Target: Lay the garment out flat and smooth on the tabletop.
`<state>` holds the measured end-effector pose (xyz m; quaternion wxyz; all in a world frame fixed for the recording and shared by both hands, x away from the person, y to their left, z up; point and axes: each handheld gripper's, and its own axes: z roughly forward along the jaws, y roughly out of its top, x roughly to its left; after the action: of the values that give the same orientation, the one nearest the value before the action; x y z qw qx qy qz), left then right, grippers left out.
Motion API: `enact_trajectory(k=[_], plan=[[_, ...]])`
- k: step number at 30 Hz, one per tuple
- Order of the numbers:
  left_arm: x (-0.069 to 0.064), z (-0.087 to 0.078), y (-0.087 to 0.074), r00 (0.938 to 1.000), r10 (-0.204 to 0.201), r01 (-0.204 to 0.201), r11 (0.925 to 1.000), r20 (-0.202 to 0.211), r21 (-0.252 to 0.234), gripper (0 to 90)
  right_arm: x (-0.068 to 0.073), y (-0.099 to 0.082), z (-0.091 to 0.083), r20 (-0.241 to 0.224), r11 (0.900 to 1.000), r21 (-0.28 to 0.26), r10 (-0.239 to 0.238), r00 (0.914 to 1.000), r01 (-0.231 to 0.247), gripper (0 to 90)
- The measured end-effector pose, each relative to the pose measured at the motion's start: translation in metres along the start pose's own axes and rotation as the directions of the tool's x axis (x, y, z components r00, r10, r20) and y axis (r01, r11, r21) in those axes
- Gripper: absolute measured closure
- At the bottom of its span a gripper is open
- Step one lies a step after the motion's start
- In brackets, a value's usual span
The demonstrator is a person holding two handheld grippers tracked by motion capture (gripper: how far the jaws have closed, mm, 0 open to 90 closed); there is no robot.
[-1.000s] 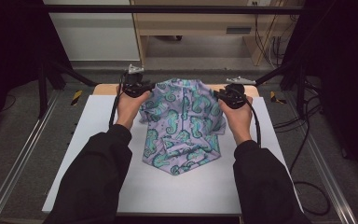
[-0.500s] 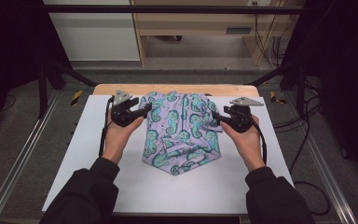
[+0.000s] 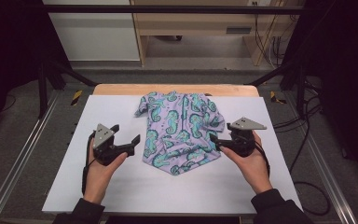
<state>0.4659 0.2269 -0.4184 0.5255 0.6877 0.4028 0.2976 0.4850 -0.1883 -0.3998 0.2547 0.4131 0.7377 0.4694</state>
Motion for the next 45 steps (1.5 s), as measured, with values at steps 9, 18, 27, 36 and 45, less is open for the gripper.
enact_trajectory(k=[9,18,27,36,45], plan=[[-0.007,-0.003,-0.006,0.9994,0.029,-0.029,0.9993,0.018,0.023,6.1,0.01,-0.022,-0.009,-0.004,0.9994,0.034,-0.011,0.9999,0.011,18.7],[0.003,-0.014,-0.026,0.9999,-0.01,0.01,0.9997,0.004,0.023,4.8,0.013,-0.034,-0.004,-0.021,0.999,0.042,0.017,0.9996,-0.016,18.7],[0.016,-0.019,-0.037,0.9993,-0.03,0.03,0.9993,-0.024,0.023,4.7,0.025,-0.033,0.006,-0.076,0.9985,0.052,-0.012,0.997,0.016,34.8],[0.019,-0.019,-0.042,0.999,-0.036,0.037,0.9989,-0.027,0.031,4.7,0.056,-0.02,0.037,-0.157,0.9963,0.057,-0.054,0.9861,0.064,47.9],[0.019,-0.019,-0.042,0.9992,-0.034,0.035,0.9988,-0.021,0.034,4.4,0.093,-0.014,0.069,-0.209,0.9749,0.132,-0.149,0.9665,0.179,36.5]])
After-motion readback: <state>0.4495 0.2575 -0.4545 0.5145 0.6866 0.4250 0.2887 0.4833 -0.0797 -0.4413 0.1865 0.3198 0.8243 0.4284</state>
